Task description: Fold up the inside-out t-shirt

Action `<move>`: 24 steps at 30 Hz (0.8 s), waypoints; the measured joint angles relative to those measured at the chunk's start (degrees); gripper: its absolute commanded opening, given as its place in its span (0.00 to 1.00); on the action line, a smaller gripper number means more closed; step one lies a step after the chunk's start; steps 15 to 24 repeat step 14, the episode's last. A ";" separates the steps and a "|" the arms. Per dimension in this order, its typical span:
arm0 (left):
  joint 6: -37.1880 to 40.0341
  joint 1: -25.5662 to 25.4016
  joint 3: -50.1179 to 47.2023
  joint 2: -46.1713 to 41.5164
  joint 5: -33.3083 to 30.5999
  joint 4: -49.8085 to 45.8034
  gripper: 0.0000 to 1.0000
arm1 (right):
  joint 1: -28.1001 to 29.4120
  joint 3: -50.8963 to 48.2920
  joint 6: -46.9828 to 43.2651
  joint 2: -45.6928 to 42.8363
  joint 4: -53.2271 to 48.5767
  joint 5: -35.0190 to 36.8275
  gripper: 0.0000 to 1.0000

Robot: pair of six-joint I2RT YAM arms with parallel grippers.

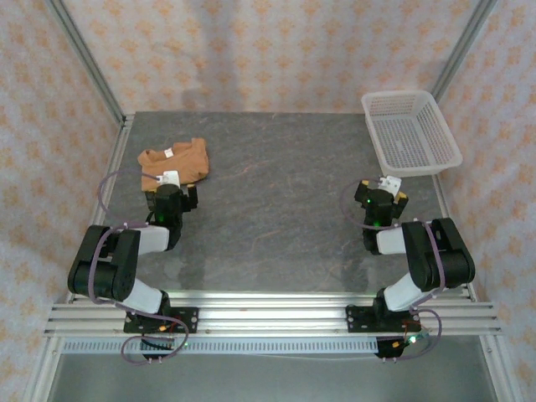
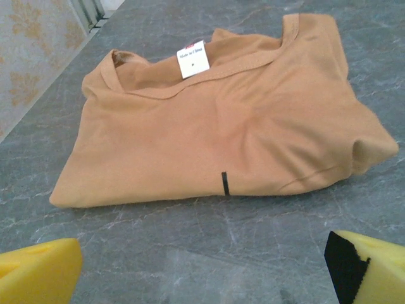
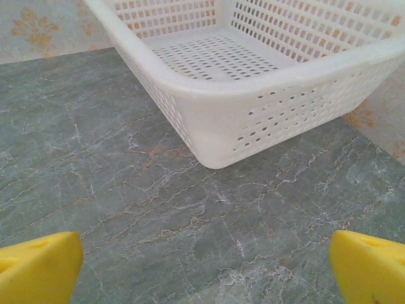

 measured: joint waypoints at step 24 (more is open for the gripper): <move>0.24 -0.28 0.00 0.02 2.27 1.86 1.00 | 0.00 0.00 0.00 0.00 0.17 0.00 0.99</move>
